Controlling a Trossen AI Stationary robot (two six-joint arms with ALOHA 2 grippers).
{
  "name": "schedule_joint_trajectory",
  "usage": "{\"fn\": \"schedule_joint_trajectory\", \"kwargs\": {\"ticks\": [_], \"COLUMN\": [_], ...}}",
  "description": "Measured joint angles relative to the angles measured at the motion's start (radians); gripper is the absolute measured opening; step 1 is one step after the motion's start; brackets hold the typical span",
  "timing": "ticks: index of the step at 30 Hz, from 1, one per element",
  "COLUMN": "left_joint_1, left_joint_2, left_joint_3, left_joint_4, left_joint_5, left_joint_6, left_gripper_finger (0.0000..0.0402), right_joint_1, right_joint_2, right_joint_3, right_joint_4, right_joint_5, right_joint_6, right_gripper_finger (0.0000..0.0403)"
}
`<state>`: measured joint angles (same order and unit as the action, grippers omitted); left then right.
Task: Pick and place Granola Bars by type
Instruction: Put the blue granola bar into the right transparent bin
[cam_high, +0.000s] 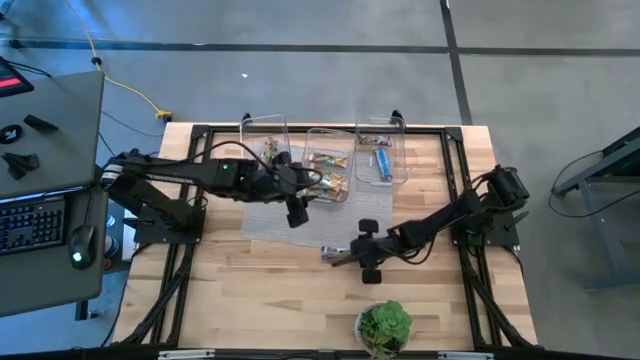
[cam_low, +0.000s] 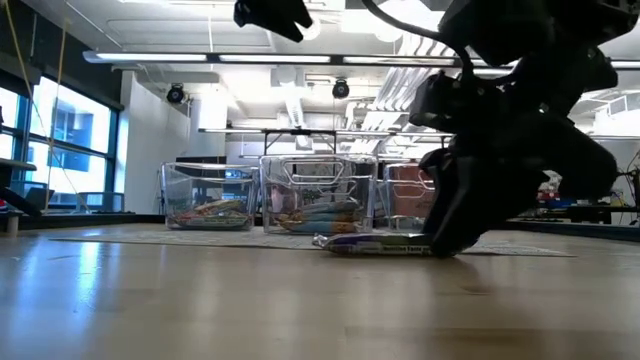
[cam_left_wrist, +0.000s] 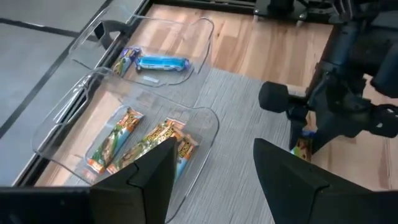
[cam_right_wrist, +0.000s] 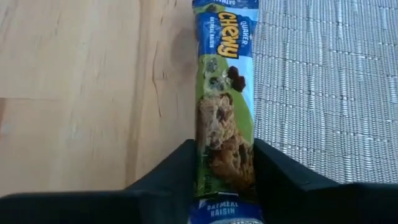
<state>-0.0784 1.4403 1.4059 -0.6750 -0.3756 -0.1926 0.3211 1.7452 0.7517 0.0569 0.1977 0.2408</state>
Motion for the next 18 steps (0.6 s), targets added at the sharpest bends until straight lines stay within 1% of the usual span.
{"fn": "schedule_joint_trajectory", "kwargs": {"ticks": [3, 5, 7, 9, 12, 14, 15, 18], "left_joint_1": [0.001, 0.006, 0.007, 0.007, 0.006, 0.006, 0.006, 0.006], "left_joint_2": [0.000, -0.001, -0.002, -0.002, -0.002, -0.002, -0.002, -0.002], "left_joint_3": [0.017, 0.043, 0.076, 0.112, 0.158, 0.187, 0.201, 0.238], "left_joint_4": [-0.016, -0.029, -0.052, -0.077, -0.107, -0.129, -0.147, -0.205], "left_joint_5": [-0.002, -0.008, -0.012, -0.014, -0.013, -0.012, -0.012, -0.012], "left_joint_6": [-0.025, -0.026, -0.021, -0.016, -0.014, -0.014, -0.014, -0.014], "left_gripper_finger": [0.0207, 0.0207, 0.0207, 0.0207, 0.0207, 0.0207, 0.0207, 0.0207], "right_joint_1": [-0.013, -0.021, -0.032, -0.052, -0.087, -0.115, -0.133, -0.207], "right_joint_2": [-0.017, -0.051, -0.109, -0.193, -0.347, -0.461, -0.513, -0.639], "right_joint_3": [-0.002, -0.003, -0.003, -0.002, -0.002, -0.002, 0.000, -0.001], "right_joint_4": [-0.001, -0.028, -0.046, -0.103, -0.208, -0.296, -0.350, -0.521], "right_joint_5": [-0.060, -0.089, -0.097, -0.086, -0.011, 0.065, 0.128, 0.364], "right_joint_6": [-0.009, -0.015, -0.021, -0.051, -0.106, -0.162, -0.188, -0.206], "right_gripper_finger": [0.0092, 0.0077, 0.0070, 0.0068, 0.0069, 0.0069, 0.0069, 0.0067]}}
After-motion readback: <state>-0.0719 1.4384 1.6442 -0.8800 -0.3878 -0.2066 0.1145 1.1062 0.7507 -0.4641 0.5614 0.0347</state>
